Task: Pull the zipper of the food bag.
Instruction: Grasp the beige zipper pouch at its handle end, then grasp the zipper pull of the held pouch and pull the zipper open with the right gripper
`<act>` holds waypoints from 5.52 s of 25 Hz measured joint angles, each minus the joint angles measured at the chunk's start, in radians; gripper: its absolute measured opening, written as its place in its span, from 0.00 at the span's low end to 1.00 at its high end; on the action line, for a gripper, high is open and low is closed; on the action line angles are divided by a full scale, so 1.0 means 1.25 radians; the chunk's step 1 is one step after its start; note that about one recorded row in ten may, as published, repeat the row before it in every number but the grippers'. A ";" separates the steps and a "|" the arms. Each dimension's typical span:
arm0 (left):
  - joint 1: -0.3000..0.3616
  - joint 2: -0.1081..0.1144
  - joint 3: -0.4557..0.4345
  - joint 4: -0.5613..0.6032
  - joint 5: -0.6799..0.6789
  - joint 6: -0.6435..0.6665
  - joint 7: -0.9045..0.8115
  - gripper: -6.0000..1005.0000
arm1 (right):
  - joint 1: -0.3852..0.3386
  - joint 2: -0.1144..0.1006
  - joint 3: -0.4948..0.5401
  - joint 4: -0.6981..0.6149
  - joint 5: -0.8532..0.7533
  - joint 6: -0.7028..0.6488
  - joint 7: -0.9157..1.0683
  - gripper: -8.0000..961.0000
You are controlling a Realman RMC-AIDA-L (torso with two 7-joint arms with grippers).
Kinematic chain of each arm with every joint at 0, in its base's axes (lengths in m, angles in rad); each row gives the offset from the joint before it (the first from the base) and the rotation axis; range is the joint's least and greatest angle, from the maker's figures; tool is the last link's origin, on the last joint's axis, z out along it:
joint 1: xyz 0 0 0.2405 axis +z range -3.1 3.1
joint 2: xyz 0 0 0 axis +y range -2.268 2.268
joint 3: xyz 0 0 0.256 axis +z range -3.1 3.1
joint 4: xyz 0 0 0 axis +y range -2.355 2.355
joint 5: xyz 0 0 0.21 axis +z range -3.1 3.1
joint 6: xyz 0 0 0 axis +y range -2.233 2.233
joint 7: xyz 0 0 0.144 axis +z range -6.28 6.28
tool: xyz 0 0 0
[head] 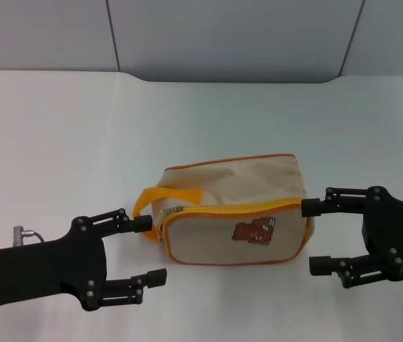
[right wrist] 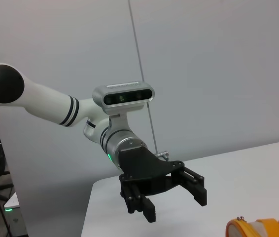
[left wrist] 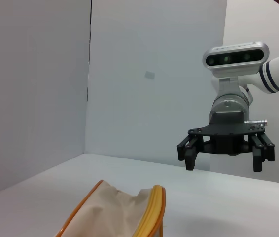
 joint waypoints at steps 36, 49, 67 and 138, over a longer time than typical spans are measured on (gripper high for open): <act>-0.049 -0.007 -0.108 -0.610 -0.262 -0.302 0.627 0.74 | 0.003 0.008 0.001 0.000 0.003 0.027 -0.011 0.87; -0.078 -0.007 -0.145 -0.640 -0.230 -0.332 0.644 0.72 | 0.003 0.011 0.002 -0.003 0.003 0.038 -0.011 0.87; -0.083 -0.007 -0.146 -0.626 -0.229 -0.313 0.644 0.38 | 0.004 0.020 0.023 -0.017 0.007 0.040 -0.011 0.87; -0.181 -0.005 -0.122 -0.312 -0.230 -0.188 0.555 0.07 | 0.085 0.086 0.315 0.691 0.346 0.368 -1.450 0.87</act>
